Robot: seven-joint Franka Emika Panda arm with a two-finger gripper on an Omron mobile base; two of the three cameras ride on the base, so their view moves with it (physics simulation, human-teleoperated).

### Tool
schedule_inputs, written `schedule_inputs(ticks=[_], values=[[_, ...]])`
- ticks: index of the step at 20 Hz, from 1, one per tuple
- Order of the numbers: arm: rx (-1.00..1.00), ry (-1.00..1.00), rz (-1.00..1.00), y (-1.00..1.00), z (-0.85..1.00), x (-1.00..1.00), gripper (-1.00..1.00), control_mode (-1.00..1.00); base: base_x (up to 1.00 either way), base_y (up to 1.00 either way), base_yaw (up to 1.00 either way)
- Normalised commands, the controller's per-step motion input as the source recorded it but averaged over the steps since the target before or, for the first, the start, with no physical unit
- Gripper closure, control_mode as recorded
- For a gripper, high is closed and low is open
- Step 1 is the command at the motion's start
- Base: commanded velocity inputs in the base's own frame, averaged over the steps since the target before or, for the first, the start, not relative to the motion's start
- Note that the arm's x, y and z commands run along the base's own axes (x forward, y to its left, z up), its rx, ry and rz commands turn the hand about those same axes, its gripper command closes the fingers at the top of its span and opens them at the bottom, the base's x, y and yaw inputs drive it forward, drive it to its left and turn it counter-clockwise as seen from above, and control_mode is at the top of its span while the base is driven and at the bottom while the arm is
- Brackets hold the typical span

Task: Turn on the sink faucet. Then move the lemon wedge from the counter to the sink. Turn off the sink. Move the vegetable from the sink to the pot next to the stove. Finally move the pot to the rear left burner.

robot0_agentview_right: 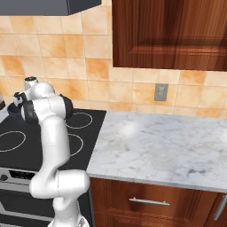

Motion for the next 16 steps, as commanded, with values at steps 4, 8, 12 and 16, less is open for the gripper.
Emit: schedule_inputs(ticks=[4, 8, 12, 16], values=[[0.00, 0.00, 0.00, 0.00, -0.32, 0.26, 1.00, -1.00, 0.00, 0.00, 0.00], [0.00, 0.02, 0.00, 0.01, -0.14, 0.23, 1.00, -1.00, 0.00, 0.00, 0.00], [0.01, 0.02, 0.00, 0.00, -0.01, 0.12, 1.00, -1.00, 0.00, 0.00, 0.00], [0.02, 0.01, 0.00, 0.00, 0.00, 0.09, -1.00, -1.00, 0.00, 0.00, 0.00]])
